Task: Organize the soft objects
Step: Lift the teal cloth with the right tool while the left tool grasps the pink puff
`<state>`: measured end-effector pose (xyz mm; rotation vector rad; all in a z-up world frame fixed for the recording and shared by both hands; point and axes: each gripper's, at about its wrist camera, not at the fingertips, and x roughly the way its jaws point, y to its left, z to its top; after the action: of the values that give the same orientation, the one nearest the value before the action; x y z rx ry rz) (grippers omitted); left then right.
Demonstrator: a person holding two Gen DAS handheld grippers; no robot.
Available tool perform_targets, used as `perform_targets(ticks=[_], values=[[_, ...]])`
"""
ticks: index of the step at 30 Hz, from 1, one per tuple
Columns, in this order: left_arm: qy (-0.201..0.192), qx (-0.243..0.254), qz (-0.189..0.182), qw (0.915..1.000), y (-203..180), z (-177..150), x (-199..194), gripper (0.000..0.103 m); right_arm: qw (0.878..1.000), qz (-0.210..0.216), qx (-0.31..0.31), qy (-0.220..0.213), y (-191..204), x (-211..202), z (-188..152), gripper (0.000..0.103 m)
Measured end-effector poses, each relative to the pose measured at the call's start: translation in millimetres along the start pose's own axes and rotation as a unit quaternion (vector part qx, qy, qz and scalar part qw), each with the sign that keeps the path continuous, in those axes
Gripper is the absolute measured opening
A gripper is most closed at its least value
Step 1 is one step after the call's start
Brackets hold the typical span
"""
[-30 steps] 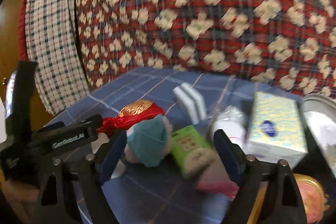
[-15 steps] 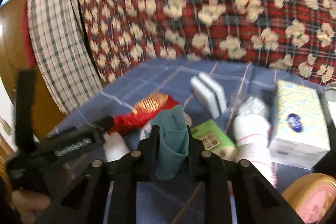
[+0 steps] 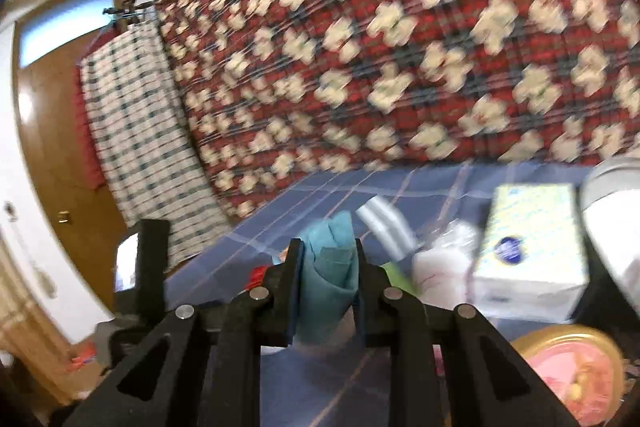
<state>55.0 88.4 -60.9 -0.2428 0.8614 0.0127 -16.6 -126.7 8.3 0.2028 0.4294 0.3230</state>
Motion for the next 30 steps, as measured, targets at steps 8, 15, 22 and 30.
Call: perform_targets(ticks=[8, 15, 22, 30], values=[[-0.064, -0.016, -0.031, 0.9973, 12, -2, -25, 0.086, 0.999, 0.032, 0.014, 0.020, 2, 6, -4, 0.024], [-0.110, 0.051, -0.045, 0.9916, -8, -6, -50, 0.087, 0.999, 0.032, 0.005, 0.019, -11, -11, -4, 0.024], [-0.106, 0.019, -0.010, 0.9941, 30, -3, -65, 0.087, 0.974, 0.137, -0.052, 0.173, 10, 12, -33, 0.027], [-0.118, -0.002, -0.001, 0.9931, 56, 0, -79, 0.087, 0.948, 0.074, -0.159, 0.265, 43, 50, -63, 0.027]])
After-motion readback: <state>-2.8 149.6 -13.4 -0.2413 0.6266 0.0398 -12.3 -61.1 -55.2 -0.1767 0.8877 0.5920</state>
